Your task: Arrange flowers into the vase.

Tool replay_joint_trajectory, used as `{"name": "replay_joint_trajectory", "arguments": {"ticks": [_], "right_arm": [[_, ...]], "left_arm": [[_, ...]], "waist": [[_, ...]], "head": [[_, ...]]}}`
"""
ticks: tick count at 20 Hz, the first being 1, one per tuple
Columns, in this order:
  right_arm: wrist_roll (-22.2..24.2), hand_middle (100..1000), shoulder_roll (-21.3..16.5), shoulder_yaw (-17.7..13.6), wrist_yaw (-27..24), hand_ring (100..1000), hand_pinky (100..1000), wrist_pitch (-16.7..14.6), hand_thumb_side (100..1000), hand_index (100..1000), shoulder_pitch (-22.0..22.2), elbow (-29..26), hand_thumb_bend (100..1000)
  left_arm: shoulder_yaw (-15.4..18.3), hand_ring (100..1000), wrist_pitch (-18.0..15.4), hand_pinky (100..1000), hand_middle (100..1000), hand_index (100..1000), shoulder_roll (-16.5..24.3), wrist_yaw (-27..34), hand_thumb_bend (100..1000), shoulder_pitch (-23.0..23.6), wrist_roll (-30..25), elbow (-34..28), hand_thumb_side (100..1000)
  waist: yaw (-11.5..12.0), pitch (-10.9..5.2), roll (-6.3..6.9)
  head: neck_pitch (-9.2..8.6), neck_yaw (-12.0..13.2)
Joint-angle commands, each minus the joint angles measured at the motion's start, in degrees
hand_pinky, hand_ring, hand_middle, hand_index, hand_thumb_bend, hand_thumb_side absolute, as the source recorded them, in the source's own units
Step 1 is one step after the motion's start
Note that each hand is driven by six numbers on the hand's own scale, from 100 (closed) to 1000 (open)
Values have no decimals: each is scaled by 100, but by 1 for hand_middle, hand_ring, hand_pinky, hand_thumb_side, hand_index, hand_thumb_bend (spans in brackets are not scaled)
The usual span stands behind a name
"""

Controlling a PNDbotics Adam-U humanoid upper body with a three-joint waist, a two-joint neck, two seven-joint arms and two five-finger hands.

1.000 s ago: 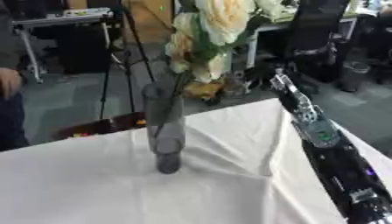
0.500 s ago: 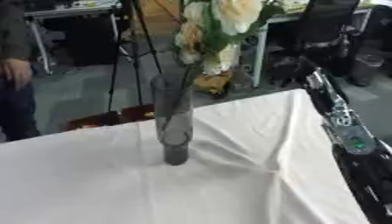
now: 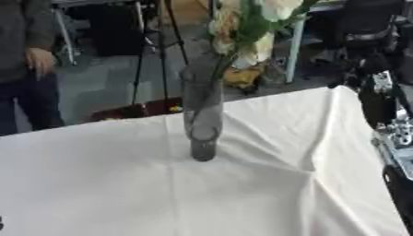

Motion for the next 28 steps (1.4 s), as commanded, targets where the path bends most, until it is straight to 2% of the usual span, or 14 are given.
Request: {"name": "replay_joint_trajectory", "arguments": {"ticks": [1,6,7,8,9,11,14,18,23,26,28], "right_arm": [[3,518,-82,-50,-39,787,510,86,1000,632,-21,-255,535],[32,518,-39,-36,24,787,510,116,1000,631,0,-294,535],[57,517,14,5,15,785,507,130,1000,630,-50,-296,527],[104,517,112,68,10,785,507,167,1000,630,-146,-285,527],[139,517,216,84,50,785,507,211,1000,630,-229,-267,527],[130,517,268,31,160,785,507,264,1000,630,-253,-263,527],[126,515,309,44,264,787,505,315,1000,629,-270,-241,530],[285,514,473,164,369,788,504,365,1000,628,-403,-128,525],[357,513,528,172,371,788,503,369,1000,627,-385,-86,526],[351,514,521,154,369,789,504,363,1000,627,-368,-76,524],[330,514,534,127,374,789,503,372,1000,627,-329,-88,522]], "left_arm": [[22,762,-24,583,691,680,107,-37,361,-63,-45,-137,1000],[17,763,-20,583,692,680,90,-60,360,-57,-77,-132,1000],[63,758,-18,583,686,668,101,-66,360,-56,-50,-139,1000],[129,758,-13,583,686,668,115,-73,360,-66,1,-152,1000],[144,758,-9,583,686,668,121,-78,360,-84,29,-160,1000],[90,758,-5,583,686,668,109,-79,360,-125,13,-167,1000],[48,755,2,582,681,663,58,-69,363,-169,-4,-166,1000],[77,761,7,583,690,675,38,-83,363,-195,42,-146,1000],[63,760,1,583,690,675,9,-102,368,-281,47,-144,1000],[43,762,0,584,692,674,6,-110,367,-304,34,-140,1000],[33,765,-2,584,694,675,28,-118,368,-321,13,-136,1000]], "waist": [[-80,-171,-64],[-70,-190,-49],[-21,-192,-39],[75,-187,-43],[200,-181,-55],[475,-175,-76],[648,-195,-68],[316,-255,19],[-52,-293,24],[-128,-302,34],[-280,-321,56]], "head": [[53,84],[120,159],[121,397],[123,551],[122,584],[123,489],[118,471],[144,670],[167,650],[178,624],[204,631]]}}
